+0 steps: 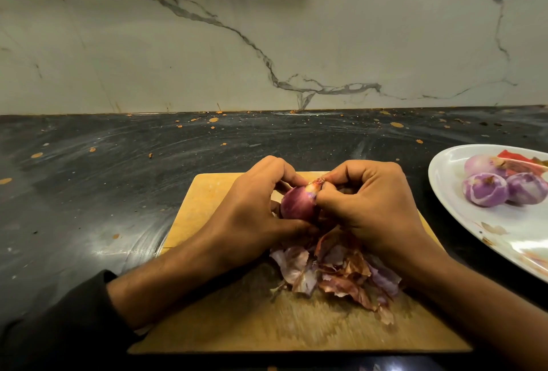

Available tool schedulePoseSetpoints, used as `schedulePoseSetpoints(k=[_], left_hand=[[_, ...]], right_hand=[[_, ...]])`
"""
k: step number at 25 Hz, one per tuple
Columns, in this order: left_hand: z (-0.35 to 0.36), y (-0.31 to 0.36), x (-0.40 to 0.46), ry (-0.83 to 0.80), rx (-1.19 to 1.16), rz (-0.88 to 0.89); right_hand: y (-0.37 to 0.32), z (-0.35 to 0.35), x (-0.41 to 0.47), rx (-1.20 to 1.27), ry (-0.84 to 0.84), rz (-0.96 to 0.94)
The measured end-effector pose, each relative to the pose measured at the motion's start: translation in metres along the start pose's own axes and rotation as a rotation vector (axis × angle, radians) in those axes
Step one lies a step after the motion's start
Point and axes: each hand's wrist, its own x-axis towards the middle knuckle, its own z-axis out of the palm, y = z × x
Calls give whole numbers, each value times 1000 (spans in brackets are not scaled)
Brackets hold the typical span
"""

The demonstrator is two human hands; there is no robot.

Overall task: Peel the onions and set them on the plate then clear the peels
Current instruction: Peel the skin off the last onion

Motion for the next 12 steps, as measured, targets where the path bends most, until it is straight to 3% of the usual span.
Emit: schedulePoseSetpoints(k=[7,12], left_hand=[[-6,3,1,-122,-381,-138],[-7,4,2,-135,-450,-148]], right_hand=[[1,-6,4,172,7,73],[3,-5,8,379,-45,231]])
